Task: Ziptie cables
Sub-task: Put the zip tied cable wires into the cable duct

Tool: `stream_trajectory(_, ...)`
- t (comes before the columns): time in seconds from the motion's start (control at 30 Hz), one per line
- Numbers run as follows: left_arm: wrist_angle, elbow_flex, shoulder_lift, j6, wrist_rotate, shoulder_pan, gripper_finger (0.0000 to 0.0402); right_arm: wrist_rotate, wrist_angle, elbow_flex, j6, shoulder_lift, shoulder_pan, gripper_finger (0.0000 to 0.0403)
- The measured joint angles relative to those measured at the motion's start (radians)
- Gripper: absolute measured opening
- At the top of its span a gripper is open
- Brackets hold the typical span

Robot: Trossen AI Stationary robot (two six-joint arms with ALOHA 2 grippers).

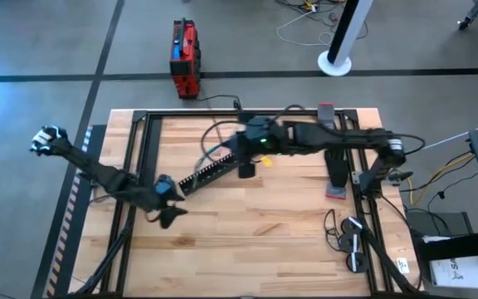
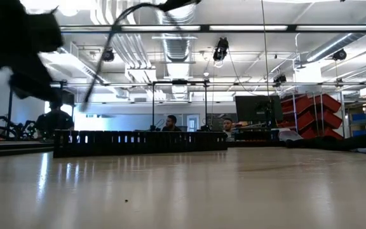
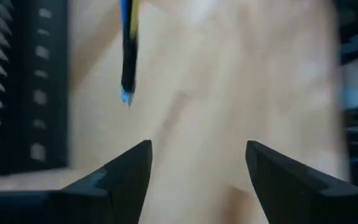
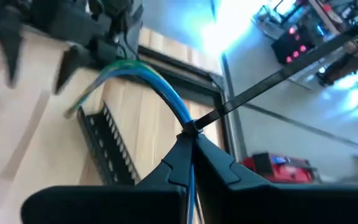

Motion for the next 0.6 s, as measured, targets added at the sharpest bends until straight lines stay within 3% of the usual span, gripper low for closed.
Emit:
stream_trajectory(0.07,0.005,-0.013,-0.080,-0.026,-0.018,-0.051,0.0233,-0.019,0.051,0.000,-0.013,0.054,0.000,0.0000)
stream_trajectory(0.23,0.015,-0.040,-0.186,0.041,-0.179,-0.133,0.0207,-0.039,0.145,-0.001,0.005,0.144,0.004,0.0000)
stream_trajectory(0.47,0.117,-0.060,-0.177,0.213,-0.507,-0.142,0.0177,-0.043,0.278,0.002,0.094,0.209,0.000,0.0000)
stream_trajectory(0.6,0.255,-0.076,-0.128,0.333,-0.579,-0.141,0.0162,-0.088,0.341,-0.001,0.129,0.227,0.000,0.0000)
